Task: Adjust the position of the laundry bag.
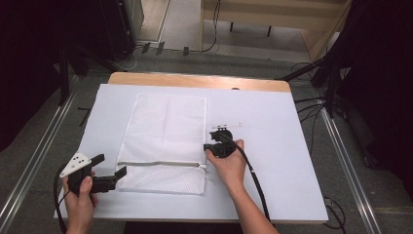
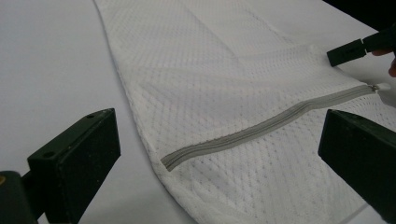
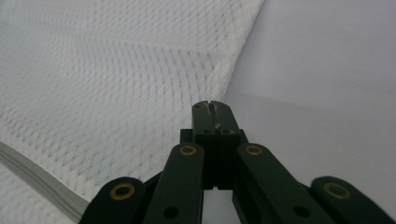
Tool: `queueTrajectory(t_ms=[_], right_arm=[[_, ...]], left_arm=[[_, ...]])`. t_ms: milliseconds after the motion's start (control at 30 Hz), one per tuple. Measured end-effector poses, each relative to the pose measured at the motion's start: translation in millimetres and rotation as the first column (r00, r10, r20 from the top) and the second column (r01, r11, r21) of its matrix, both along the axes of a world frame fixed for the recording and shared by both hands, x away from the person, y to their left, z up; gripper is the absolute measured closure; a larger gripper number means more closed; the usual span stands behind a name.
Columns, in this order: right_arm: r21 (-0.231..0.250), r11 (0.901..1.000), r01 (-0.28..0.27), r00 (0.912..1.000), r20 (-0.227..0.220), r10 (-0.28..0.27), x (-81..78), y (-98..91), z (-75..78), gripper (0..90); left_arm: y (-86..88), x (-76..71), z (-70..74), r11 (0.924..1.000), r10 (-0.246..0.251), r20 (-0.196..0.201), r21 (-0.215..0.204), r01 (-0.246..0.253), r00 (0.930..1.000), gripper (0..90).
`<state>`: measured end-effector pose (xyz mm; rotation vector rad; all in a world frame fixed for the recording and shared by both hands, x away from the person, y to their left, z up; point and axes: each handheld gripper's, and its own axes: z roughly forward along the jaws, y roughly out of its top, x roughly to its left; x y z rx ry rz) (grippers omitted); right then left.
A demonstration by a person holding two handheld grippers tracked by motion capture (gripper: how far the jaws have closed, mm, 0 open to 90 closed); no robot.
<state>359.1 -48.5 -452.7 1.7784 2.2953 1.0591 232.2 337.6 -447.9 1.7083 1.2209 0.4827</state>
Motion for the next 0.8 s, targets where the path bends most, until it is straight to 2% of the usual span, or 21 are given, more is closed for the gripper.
queueTrajectory(t_ms=[133,267,367,433,467,567,667,800], right_arm=[[-0.021,0.9997,0.011,0.9997,0.023,-0.010,-0.9,-11.0,5.1,90.0],[-0.014,0.9996,0.026,0.9995,0.018,-0.026,-0.1,-25.2,6.6,90.0],[0.038,0.9993,0.003,0.9997,-0.024,-0.002,1.8,-29.0,5.0,90.0],[0.073,0.9972,-0.016,0.9986,-0.050,0.019,3.4,-26.6,3.3,78.8],[0.085,0.9961,-0.024,0.9980,-0.056,0.029,4.4,-25.5,2.2,75.9],[0.091,0.9955,-0.028,0.9958,-0.085,0.035,6.6,-20.5,-0.7,74.6],[0.107,0.9937,-0.035,0.9915,-0.120,0.048,7.7,-17.0,-2.8,73.6],[0.115,0.9920,-0.051,0.9875,-0.143,0.067,9.0,-13.7,-5.5,72.7]], left_arm=[[0.3,0.8,-0.6,1.0000,0.000,-0.003,-0.004,0.000,1.0000,0.0],[-1.4,0.9,-0.5,1.0000,-0.003,-0.002,-0.003,0.003,1.0000,0.0],[-2.3,1.0,-0.5,1.0000,-0.003,-0.003,-0.005,0.003,1.0000,0.0],[-2.7,1.1,-0.5,1.0000,-0.004,-0.003,0.000,0.004,1.0000,0.0],[-2.9,1.0,-0.6,1.0000,-0.005,-0.004,0.002,0.005,1.0000,0.0],[-2.7,0.6,-0.5,1.0000,-0.006,-0.007,0.008,0.006,1.0000,0.0],[-1.7,0.9,-0.8,1.0000,-0.004,-0.005,-0.003,0.004,1.0000,0.0],[-0.9,1.4,-1.0,1.0000,-0.001,-0.006,0.000,0.001,1.0000,0.0]])
